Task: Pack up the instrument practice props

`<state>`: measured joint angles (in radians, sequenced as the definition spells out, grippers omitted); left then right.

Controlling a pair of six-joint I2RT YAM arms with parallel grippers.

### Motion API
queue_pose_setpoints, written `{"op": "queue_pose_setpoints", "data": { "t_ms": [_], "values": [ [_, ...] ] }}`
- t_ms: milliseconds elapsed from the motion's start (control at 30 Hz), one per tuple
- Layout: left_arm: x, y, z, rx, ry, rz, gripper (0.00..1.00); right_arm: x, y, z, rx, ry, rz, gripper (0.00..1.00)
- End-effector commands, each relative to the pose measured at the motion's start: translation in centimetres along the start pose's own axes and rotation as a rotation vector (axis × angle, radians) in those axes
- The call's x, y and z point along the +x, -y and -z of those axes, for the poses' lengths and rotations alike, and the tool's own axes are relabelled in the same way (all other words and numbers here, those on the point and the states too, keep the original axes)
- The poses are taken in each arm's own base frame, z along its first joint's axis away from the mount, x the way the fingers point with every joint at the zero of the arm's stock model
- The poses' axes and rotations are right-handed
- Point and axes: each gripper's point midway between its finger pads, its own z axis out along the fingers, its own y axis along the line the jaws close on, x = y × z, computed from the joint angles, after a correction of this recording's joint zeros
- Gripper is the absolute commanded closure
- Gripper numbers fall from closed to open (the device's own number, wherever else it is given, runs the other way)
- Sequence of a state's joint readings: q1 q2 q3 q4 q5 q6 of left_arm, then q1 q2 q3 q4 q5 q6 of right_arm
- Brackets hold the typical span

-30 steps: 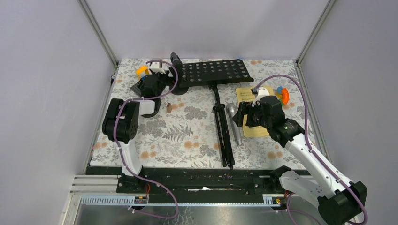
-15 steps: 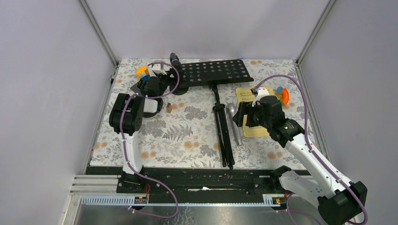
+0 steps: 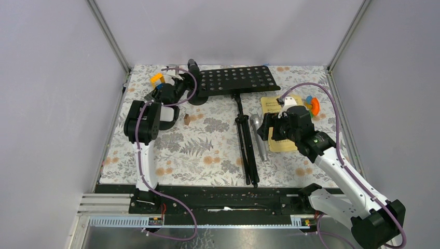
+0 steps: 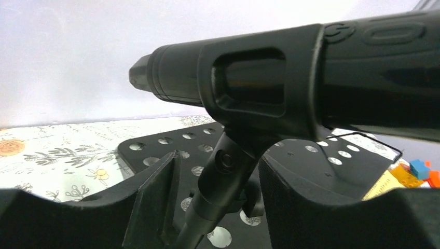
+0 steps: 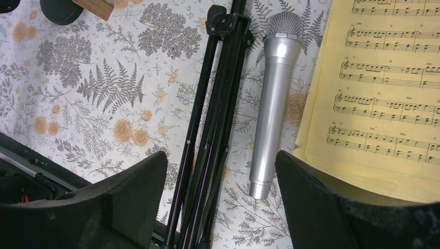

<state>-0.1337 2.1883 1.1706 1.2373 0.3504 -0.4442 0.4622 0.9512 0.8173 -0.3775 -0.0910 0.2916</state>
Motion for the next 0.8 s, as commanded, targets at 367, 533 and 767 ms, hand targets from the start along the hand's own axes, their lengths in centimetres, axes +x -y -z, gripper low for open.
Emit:
{"op": "queue_pose_setpoints", "data": {
  "t_ms": [367, 533, 767],
  "values": [
    [-6.9, 3.4, 2.1, 0.107, 0.147, -0.125, 0.90, -0.7, -0.3, 0.6, -0.010, 0.012, 0.007, 0.17],
    [-8.7, 4.1, 4.0, 0.032, 0.134, -0.199, 0.93, -0.8, -0.4, 1.0, -0.014, 0.020, 0.003, 0.17],
    [-8.0, 6.8, 7.1, 0.041, 0.068, -0.206, 0.96, -0.9, -0.6, 1.5, -0.021, 0.032, -0.008, 0.16]
  ]
}}
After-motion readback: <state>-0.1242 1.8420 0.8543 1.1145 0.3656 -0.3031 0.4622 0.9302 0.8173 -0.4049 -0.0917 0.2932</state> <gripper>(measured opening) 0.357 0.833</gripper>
